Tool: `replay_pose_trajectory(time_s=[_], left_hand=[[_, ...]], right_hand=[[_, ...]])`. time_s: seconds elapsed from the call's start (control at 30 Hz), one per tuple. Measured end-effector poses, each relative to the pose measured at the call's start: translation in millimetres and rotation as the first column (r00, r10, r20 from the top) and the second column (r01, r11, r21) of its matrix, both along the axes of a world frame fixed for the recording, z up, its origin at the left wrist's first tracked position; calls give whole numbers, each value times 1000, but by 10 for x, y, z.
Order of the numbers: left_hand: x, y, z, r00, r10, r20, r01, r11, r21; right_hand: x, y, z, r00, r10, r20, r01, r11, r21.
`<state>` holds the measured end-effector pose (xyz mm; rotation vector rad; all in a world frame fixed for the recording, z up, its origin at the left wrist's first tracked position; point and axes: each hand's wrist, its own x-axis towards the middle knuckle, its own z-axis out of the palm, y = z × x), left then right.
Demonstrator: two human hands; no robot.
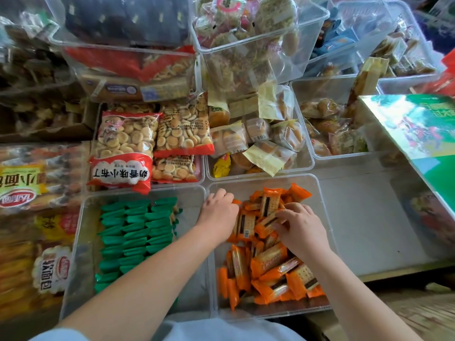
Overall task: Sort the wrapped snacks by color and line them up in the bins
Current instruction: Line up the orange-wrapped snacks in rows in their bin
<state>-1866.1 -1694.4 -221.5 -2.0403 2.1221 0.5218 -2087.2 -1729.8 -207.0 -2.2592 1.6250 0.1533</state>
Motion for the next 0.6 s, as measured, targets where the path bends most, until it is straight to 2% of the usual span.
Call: replay_pose_trajectory(time_s=[0.1,0.17,0.2,0.27,0.33,0.4,0.43,0.5,0.57,0.6], left_hand=[[3,55,124,974,70,-216,-93,991,-101],[-11,139,276,923,98,-372,-165,974,-153],[-26,188,350,895,103,-433,-197,964,-177],[-65,287,493,821,135,-555,-283,940,-189],[-93,375,630,651,236,-721,-421,903,-84],[-101,459,711,405,338,-849,-524,847,88],[-96,495,715,326,369,-870,-562,816,136],[-83,567,696,279,422,-863,-639,752,161],[-91,622,713,291,452,-843,-681,717,150],[-106,651,744,328,451,-830,-672,729,131]], right_hand=[[42,68,74,994,-48,99,51,998,-27],[126,92,138,971,-63,230,77,995,-56],[175,96,181,940,-80,333,94,995,-24],[276,104,306,828,-161,538,78,982,174],[344,120,454,718,-260,646,19,935,355],[374,178,585,638,-349,686,46,907,418],[382,208,641,605,-391,693,80,896,436],[367,270,719,528,-500,687,145,850,507],[349,331,785,434,-599,674,190,791,581],[348,350,807,394,-629,670,215,772,599]])
